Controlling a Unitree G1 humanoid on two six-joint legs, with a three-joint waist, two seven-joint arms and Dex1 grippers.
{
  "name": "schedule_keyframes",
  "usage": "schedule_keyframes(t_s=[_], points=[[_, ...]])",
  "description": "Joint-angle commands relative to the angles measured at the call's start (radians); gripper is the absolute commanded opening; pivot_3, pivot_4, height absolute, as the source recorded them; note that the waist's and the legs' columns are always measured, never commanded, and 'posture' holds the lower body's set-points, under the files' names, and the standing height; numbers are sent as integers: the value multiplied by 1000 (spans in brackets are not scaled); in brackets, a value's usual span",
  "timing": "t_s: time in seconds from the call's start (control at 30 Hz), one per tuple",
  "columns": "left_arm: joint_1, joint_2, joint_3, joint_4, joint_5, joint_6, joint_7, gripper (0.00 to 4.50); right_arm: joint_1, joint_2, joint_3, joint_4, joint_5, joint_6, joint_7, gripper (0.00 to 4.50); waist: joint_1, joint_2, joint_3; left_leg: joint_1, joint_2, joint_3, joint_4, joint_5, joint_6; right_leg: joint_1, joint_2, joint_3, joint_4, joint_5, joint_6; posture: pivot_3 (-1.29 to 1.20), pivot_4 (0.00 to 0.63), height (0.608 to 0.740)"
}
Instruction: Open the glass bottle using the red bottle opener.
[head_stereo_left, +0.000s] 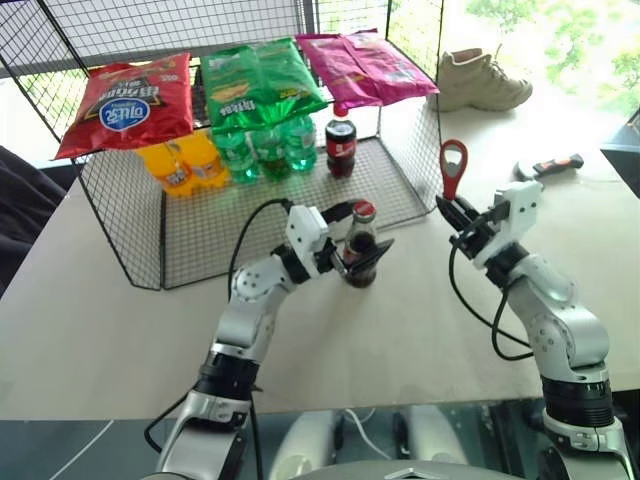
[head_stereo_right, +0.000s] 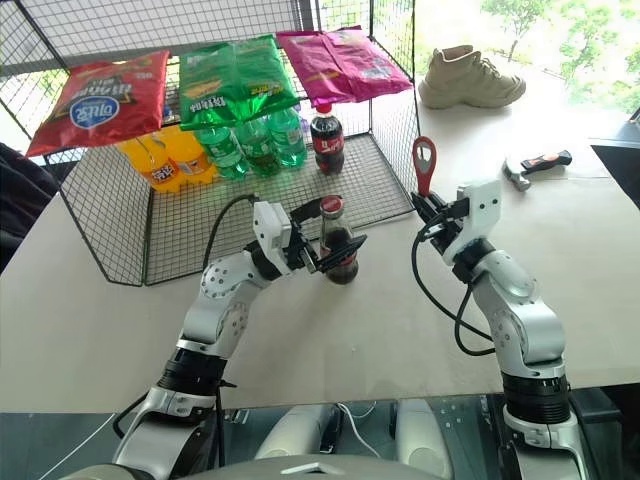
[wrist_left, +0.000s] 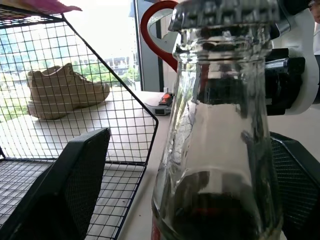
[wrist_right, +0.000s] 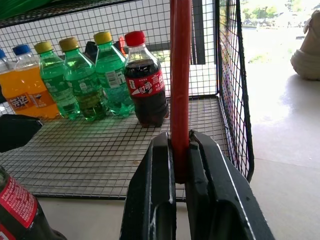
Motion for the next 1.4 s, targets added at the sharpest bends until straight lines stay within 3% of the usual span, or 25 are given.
schedule_keyframes(t_s=[0.03, 1.03, 1.13, 1.27, 1.4], points=[[-22, -5, 13, -47, -21, -5, -2, 4450, 2, 2, -13, -32, 0, -25, 2, 0, 0, 0, 0, 0, 0, 0, 0, 0, 0, 0, 0, 0, 0, 0, 0, 0, 150, 740], [-3, 4, 10, -69, -68, 17, -56, 4450, -10, 6, -9, -16, -5, -35, 5, 0, 0, 0, 0, 0, 0, 0, 0, 0, 0, 0, 0, 0, 1, 0, 0, 0, 150, 740], [-5, 3, 10, -63, -66, 16, -59, 3667, -12, 6, -8, -14, -6, -36, 5, 0, 0, 0, 0, 0, 0, 0, 0, 0, 0, 0, 0, 0, 1, 0, 0, 0, 150, 740], [-8, 2, 10, -60, -67, 17, -60, 1866, -13, 5, -9, -12, -6, -39, 6, 0, 0, 0, -1, 0, 0, 0, 1, 0, 0, 0, 0, 0, 0, 0, 0, 0, 150, 740], [-4, 5, 10, -59, -68, 21, -58, 1524, -16, 3, -7, -12, -6, -40, 6, 0, 0, 0, -1, 7, 0, 1, 0, 0, 0, 7, 0, 1, 0, 0, 0, 0, 150, 740]])
